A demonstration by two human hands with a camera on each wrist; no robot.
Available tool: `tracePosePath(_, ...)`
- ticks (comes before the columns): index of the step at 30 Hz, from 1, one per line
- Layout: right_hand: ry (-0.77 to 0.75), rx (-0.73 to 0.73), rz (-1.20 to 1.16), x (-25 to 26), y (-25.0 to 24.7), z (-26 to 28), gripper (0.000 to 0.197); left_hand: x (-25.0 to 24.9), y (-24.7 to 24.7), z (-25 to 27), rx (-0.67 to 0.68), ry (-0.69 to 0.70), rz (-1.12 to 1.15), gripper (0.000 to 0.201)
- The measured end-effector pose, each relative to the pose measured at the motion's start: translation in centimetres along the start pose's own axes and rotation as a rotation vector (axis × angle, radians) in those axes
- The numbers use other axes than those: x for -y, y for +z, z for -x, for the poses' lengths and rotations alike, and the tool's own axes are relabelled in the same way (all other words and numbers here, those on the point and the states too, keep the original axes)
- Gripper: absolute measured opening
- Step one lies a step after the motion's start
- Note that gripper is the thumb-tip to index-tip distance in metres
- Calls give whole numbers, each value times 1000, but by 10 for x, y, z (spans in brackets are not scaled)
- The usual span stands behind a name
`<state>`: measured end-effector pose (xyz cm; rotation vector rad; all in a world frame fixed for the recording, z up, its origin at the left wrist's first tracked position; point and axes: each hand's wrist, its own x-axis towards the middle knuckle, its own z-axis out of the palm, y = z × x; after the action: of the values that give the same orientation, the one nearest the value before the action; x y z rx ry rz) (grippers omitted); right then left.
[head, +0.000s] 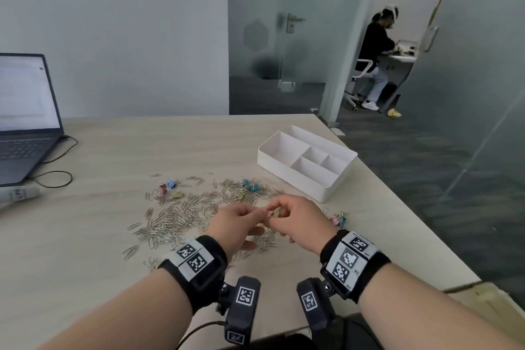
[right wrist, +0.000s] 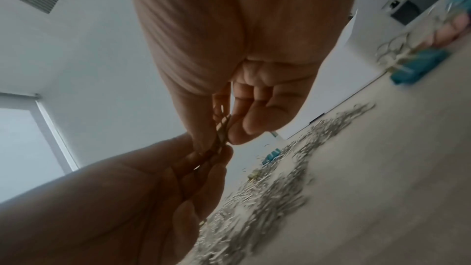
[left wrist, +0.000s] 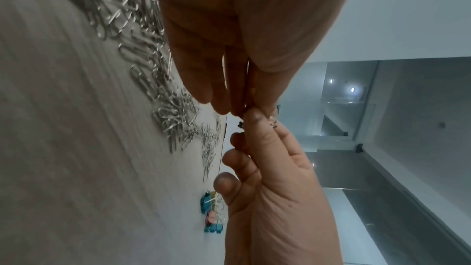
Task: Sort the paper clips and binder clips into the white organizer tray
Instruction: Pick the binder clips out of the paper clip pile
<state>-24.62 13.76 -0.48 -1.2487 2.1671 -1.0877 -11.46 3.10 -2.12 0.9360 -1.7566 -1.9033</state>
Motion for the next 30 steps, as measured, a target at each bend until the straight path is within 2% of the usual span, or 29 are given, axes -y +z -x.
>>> tracePosePath(2,1,-28,158,-11,-13,2,14,-1,7,3,42,-31,-11,27)
tracePosePath(4,66,-22,267,-22,-28,3,14,1,11,3,36,-23,-68,24)
tracePosePath(7,187,70,448,-40,-51,3,14,2,7,2,24,-7,-158,16)
tracePosePath(13,226,219,738,-52,-76,-5,22,-1,-17,0,1,13,-247,15)
tracePosePath(17,241,232,789,-44,-81,-17,34,-4,-42,-1,-36,29,-289,12)
tracePosePath(20,209,151,784,-25,-72,-28,25,-8,-67,-4,-86,61,-386,11)
tracePosePath(23,159,92,657,-3,-51,-37,22,-17,-94,-7,-175,125,-538,9)
tracePosePath(26,62,113,563,14,-22,-51,18,-26,-127,-21,-286,182,-698,6)
tracePosePath(28,2,131,518,25,-2,-62,18,-29,-151,-37,-354,180,-817,3)
tracePosePath(30,-30,145,491,34,16,-73,18,-30,-172,-53,-367,161,-948,7)
